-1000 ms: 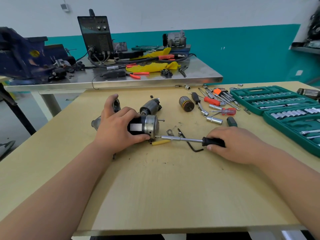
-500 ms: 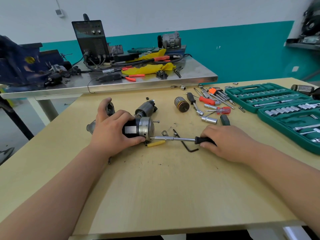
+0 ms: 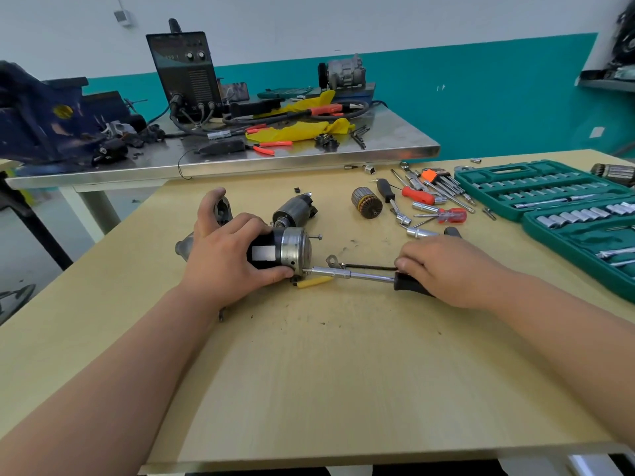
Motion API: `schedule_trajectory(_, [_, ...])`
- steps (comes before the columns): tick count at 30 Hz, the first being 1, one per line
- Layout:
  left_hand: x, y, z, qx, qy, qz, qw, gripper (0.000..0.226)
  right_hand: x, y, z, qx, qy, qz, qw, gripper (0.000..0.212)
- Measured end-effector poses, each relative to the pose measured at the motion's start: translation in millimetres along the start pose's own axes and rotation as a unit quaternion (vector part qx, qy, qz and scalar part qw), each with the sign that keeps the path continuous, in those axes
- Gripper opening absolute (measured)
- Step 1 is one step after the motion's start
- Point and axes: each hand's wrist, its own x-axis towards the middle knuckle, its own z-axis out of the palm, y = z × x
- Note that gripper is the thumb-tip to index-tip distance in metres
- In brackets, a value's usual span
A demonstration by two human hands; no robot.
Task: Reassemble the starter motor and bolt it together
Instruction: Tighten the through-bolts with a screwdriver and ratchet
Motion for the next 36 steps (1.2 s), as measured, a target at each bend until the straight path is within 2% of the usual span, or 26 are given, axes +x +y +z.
schedule_trajectory(7, [-1, 1, -1, 0.0, -0.002, 0.002, 1.0, 0.071, -10, -6, 6, -0.066, -0.023, -0.019, 0.997, 0.026])
schedule_trajectory(12, [0, 3, -3, 0.0, -0.005, 0.0, 1.0, 0.07, 0, -3, 1, -0.021, -0.069, -0.023, 0.997, 0.041])
schedule_trajectory(15, [-1, 4, -4, 0.007, -0.013, 0.0, 1.0, 0.068, 5, -1, -1, -0.068, -0.07, -0.03, 0.995, 0.048])
schedule_trajectory(19, [-1, 7, -8, 0.013, -0.03, -0.017, 0.999, 0.069, 2, 0, 2, -0.039, -0.03, -0.002, 0.999, 0.033])
schedule_trajectory(21, [-2, 10, -10, 0.028, -0.042, -0.03, 0.998, 0.071, 1, 0, 3, -0.026, -0.027, -0.009, 0.999, 0.029])
schedule_trajectory(24, [-2, 18, -10, 0.062, -0.075, -0.04, 0.994, 0.074, 1, -1, 2, -0.004, -0.04, -0.011, 0.999, 0.036])
schedule_trajectory(27, [-5, 34, -4, 0.093, -0.15, 0.007, 0.984, 0.084, 3, -3, 0, -0.011, -0.031, -0.011, 0.999, 0.035])
schedule_trajectory(30, [-4, 54, 2, 0.081, -0.18, 0.057, 0.979, 0.068, 3, -5, 0, -0.005, -0.003, 0.019, 1.0, 0.032])
schedule_trajectory(34, [1, 63, 10, 0.083, -0.153, 0.074, 0.982, 0.036, 2, -10, 1, -0.056, 0.029, 0.038, 0.997, 0.044])
schedule_trajectory(36, [1, 59, 11, 0.093, -0.141, 0.086, 0.982, 0.028, -3, -10, 2, -0.084, 0.028, 0.023, 0.996, 0.045])
